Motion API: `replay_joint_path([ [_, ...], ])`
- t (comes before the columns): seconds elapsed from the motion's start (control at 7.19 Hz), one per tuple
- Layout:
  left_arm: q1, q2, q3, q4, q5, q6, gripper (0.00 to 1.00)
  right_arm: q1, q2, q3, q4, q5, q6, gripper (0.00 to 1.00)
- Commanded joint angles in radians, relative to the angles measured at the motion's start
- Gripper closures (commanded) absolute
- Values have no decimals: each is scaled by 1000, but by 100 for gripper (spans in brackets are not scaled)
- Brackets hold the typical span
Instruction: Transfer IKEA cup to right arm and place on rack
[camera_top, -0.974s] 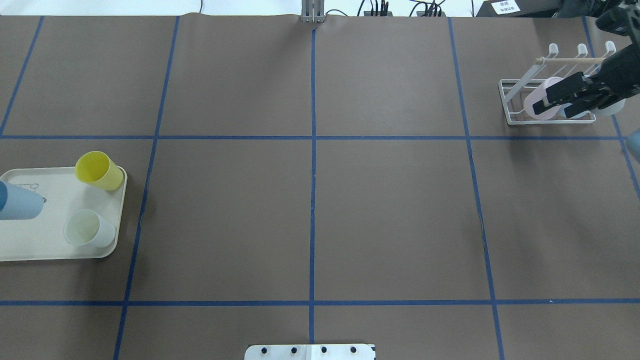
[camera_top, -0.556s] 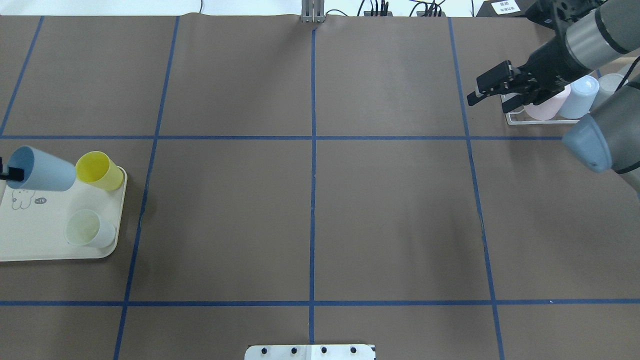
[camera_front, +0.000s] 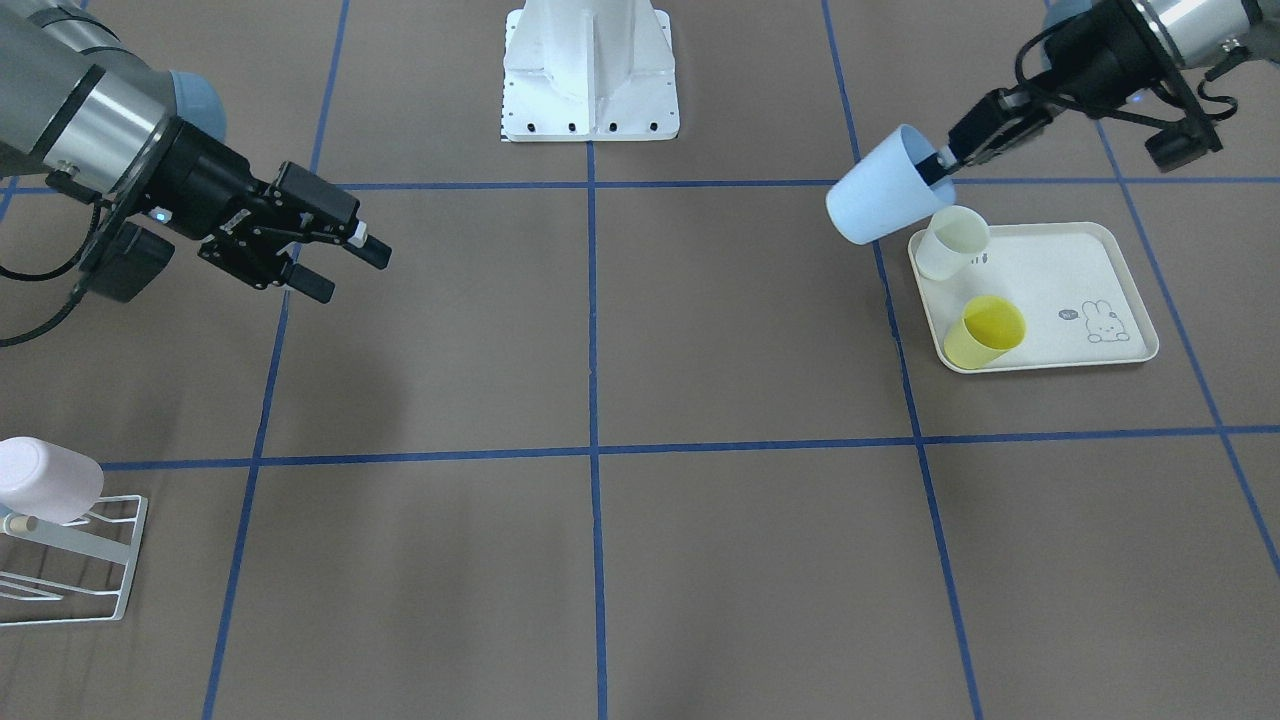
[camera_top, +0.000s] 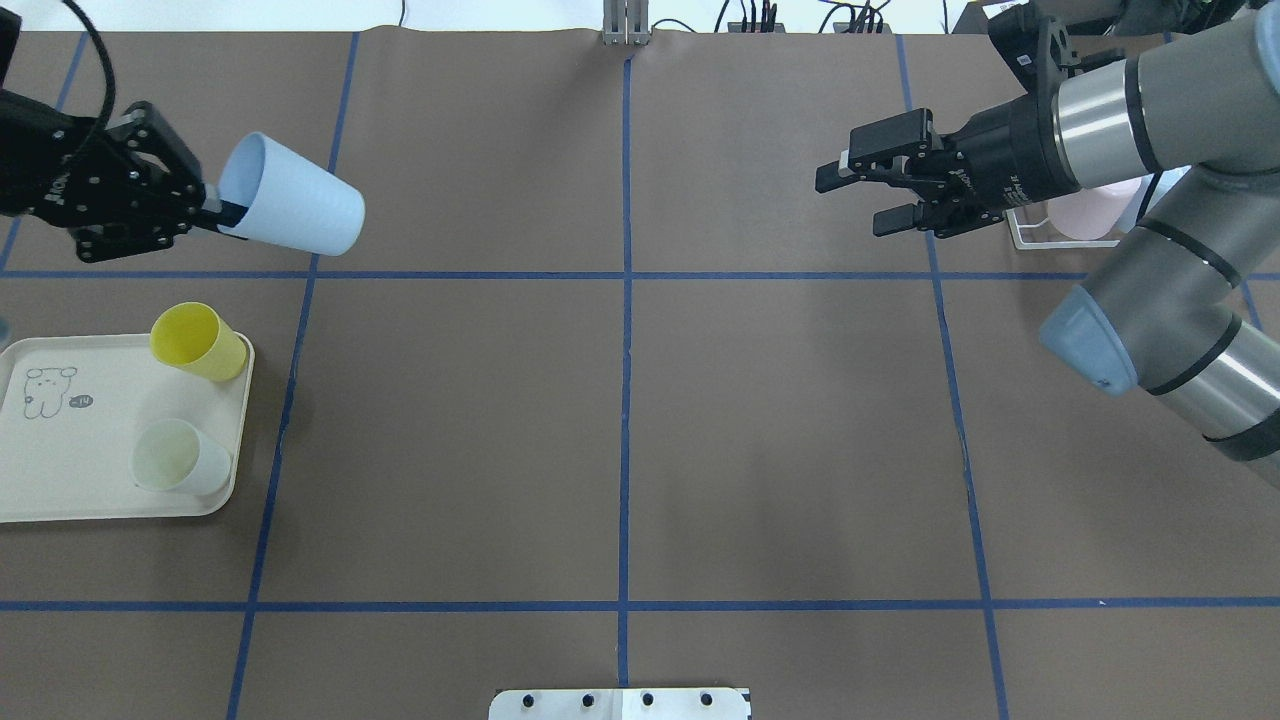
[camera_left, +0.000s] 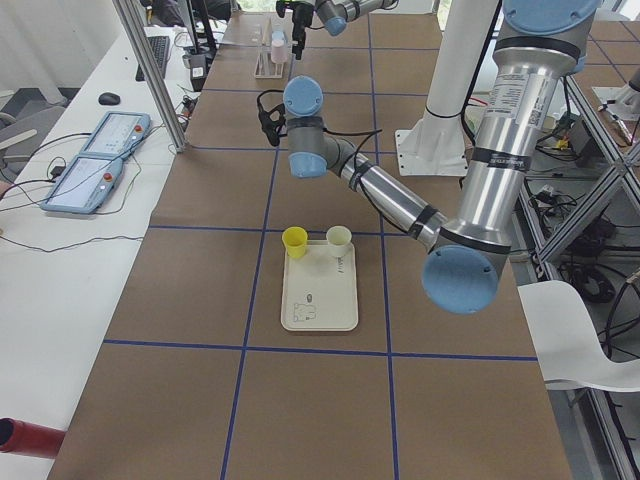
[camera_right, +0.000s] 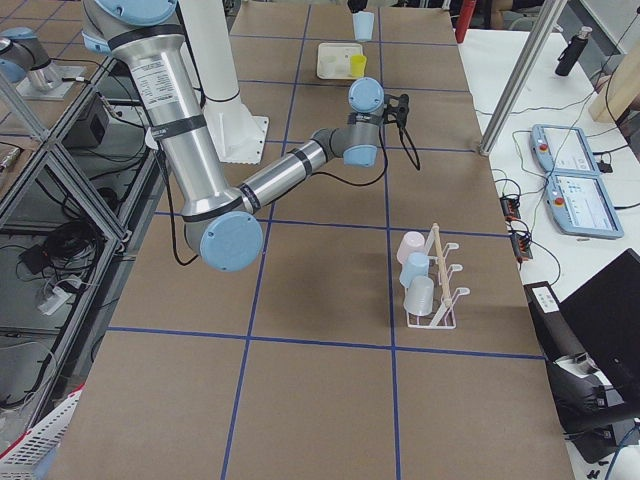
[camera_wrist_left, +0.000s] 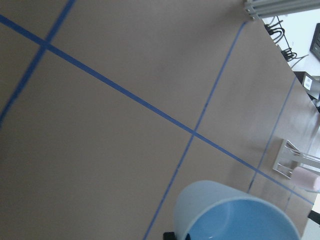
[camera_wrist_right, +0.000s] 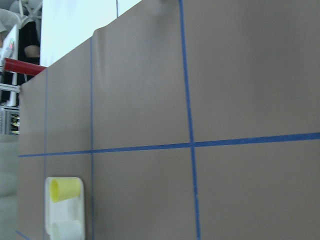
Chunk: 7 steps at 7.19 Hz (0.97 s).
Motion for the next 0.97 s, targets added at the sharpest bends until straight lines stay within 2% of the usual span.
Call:
replay_joint_path([
  [0.0, 119, -125, -3, -91, 110, -211, 100, -46, 0, 4, 387, -66, 297, 2],
  [0.28, 267, -126, 12, -394, 324, -453, 100, -197, 2, 7, 641, -297, 384, 1],
  [0.42, 314, -130, 12, -481, 415, -528, 100, -268, 10, 7, 682, -371, 384, 2],
  [0.56, 371, -130, 18, -583, 513, -608, 100, -293, 46, 7, 683, -382, 385, 2],
  [0.83, 434, -133, 41, -720, 595, -697, 100, -300, 77, 28, 688, -431, 433, 2],
])
